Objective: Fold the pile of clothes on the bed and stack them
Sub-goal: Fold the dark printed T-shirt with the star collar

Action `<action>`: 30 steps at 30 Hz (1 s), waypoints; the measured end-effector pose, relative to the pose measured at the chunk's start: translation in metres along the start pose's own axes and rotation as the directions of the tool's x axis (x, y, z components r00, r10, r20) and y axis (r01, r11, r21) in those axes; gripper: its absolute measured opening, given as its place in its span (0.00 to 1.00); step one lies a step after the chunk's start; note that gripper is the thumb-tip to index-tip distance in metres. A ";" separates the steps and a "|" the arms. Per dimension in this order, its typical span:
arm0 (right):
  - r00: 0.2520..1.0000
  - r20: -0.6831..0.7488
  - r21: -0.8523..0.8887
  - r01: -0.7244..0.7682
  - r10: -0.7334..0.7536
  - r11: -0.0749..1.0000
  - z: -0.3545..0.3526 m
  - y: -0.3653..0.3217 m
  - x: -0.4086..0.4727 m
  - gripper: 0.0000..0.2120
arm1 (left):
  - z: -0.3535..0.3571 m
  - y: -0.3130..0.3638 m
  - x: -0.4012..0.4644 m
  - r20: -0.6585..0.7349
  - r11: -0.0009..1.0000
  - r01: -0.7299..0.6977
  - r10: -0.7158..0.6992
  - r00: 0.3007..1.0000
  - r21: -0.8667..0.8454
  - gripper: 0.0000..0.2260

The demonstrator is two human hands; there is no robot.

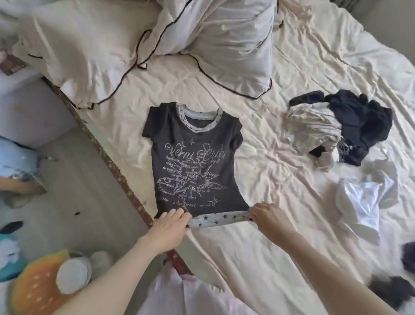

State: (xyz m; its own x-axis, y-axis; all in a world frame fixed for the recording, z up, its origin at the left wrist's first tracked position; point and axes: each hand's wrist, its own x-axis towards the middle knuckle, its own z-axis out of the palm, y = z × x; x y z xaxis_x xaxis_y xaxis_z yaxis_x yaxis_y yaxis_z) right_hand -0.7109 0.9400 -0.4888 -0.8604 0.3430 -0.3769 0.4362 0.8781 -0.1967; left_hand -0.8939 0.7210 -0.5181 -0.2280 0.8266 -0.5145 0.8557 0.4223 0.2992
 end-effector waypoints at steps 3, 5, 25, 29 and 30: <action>0.994 0.104 -0.071 -0.022 0.030 0.997 0.025 0.009 -0.019 0.11 | 0.031 0.011 -0.006 0.047 0.999 -0.023 0.025 0.999 -0.035 0.17; 0.985 0.163 -0.105 -0.038 0.055 0.994 0.036 0.015 -0.027 0.11 | 0.043 0.016 -0.007 0.095 0.995 -0.027 0.035 0.995 -0.093 0.16; 0.927 0.201 0.248 -0.361 0.316 0.899 0.038 -0.043 0.118 0.21 | -0.020 -0.150 0.071 0.081 0.712 0.294 -0.317 0.945 -0.637 0.11; 0.915 0.184 0.288 -0.398 0.358 0.871 0.035 -0.059 0.189 0.20 | -0.043 -0.213 0.114 0.039 0.636 0.325 -0.420 0.907 -0.700 0.13; 0.915 0.180 0.299 -0.401 0.362 0.866 0.035 -0.060 0.207 0.20 | -0.048 -0.226 0.125 0.012 0.650 0.324 -0.435 0.900 -0.687 0.14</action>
State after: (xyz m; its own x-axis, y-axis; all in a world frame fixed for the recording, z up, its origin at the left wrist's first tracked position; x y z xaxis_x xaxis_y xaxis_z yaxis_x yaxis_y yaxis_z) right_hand -0.9061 0.9462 -0.5867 -0.5818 0.5715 -0.5788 0.8018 0.5226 -0.2899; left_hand -1.1382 0.7466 -0.6111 -0.5718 0.5559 -0.6034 0.1636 0.7979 0.5801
